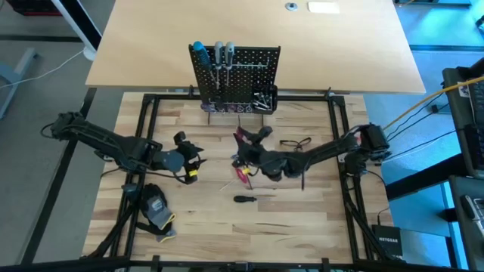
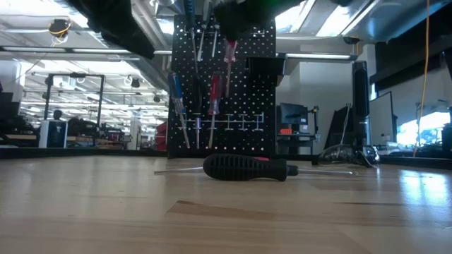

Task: Hang tools onto peg board
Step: Hang the red screwdriver on the peg board

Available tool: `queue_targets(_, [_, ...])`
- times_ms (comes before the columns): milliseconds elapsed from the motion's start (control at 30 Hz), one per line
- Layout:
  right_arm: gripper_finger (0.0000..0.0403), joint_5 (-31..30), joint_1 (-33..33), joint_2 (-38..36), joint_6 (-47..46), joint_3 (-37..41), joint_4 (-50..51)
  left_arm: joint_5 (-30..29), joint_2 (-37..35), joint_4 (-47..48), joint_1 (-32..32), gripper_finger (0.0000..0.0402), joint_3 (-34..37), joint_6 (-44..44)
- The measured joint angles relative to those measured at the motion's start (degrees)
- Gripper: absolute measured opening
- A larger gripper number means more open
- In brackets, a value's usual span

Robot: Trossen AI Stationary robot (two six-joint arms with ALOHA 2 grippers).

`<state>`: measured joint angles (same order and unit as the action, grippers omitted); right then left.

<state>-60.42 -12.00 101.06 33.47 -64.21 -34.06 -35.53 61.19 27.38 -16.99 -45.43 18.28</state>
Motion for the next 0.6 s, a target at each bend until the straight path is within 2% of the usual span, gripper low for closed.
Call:
queue_targets(167, [0.0102, 0.8, 3.0, 0.5, -0.6, -1.4, 1.0, 0.0, 0.1, -0.1, -0.3, 0.017, 0.0, 0.6])
queue_targets(467, [0.0102, 4.7, 7.1, 0.5, -8.5, -1.4, 8.6, 0.0, 0.2, -0.1, -0.3, 0.017, 0.0, 0.6])
queue_targets(600, [0.0102, 5.7, 8.0, 0.5, -9.1, -1.4, 8.3, -0.1, 0.2, -0.1, -0.3, 0.017, 0.0, 0.6])
